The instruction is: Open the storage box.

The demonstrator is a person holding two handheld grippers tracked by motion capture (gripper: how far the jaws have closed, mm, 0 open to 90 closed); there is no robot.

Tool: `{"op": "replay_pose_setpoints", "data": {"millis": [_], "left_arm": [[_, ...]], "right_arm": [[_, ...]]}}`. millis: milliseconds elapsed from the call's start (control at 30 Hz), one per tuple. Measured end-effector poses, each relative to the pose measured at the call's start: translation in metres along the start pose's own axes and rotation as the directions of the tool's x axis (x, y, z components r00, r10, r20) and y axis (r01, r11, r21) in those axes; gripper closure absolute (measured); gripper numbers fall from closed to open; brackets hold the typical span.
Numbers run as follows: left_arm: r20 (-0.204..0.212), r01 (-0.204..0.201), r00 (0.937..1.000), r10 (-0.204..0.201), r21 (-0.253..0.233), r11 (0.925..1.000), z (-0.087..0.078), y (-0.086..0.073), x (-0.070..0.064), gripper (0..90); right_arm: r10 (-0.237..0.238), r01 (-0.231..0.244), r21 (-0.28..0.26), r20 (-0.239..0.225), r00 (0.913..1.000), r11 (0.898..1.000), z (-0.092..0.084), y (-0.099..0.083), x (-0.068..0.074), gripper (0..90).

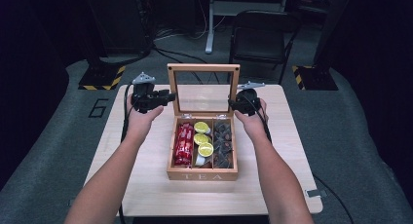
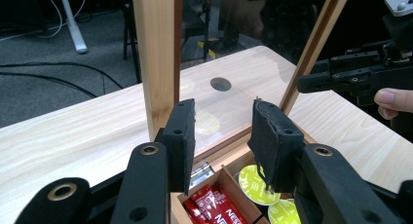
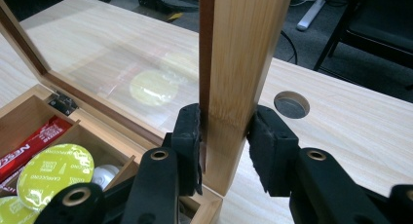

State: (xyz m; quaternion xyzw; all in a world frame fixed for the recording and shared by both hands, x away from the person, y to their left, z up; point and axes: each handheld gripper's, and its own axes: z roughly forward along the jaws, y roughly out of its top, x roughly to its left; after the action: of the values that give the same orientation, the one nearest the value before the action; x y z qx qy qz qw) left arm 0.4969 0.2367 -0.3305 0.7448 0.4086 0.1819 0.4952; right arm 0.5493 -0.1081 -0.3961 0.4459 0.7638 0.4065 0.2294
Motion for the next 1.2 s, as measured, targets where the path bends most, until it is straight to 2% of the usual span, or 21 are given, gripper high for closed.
{"op": "replay_pose_setpoints", "data": {"millis": [167, 300, 500, 533, 800, 1200], "left_arm": [[0.001, 0.015, 0.9999, -0.015, -0.011, 0.9998, 0.000, -0.001, 0.002, 59.0], [-0.004, 0.012, 0.9999, -0.012, -0.003, 0.9999, -0.001, -0.002, 0.002, 57.4], [-0.006, 0.023, 0.9997, -0.023, 0.000, 0.9997, 0.000, -0.003, 0.005, 56.8], [-0.006, 0.027, 0.9996, -0.027, 0.000, 0.9996, 0.001, -0.003, 0.005, 56.7], [-0.009, 0.025, 0.9996, -0.025, -0.001, 0.9997, 0.001, -0.005, 0.005, 54.8], [-0.023, 0.026, 0.9994, -0.026, 0.001, 0.9997, 0.000, -0.007, 0.008, 53.3]], "right_arm": [[0.012, -0.012, -0.006, 0.002, 0.9999, 1.000, 0.002, 0.000, -0.001, 65.0], [0.035, -0.035, -0.003, 0.001, 0.9994, 0.999, 0.005, 0.001, -0.002, 65.0], [0.029, -0.029, 0.018, 0.000, 0.9996, 0.999, 0.006, 0.004, -0.004, 64.9], [0.039, -0.039, 0.023, -0.002, 0.9992, 0.999, 0.006, 0.005, -0.003, 64.9], [0.032, -0.031, 0.039, -0.006, 0.9995, 0.999, 0.008, 0.008, -0.005, 64.7], [0.040, -0.040, 0.038, 0.001, 0.9992, 0.998, 0.011, 0.008, -0.006, 64.4]]}}
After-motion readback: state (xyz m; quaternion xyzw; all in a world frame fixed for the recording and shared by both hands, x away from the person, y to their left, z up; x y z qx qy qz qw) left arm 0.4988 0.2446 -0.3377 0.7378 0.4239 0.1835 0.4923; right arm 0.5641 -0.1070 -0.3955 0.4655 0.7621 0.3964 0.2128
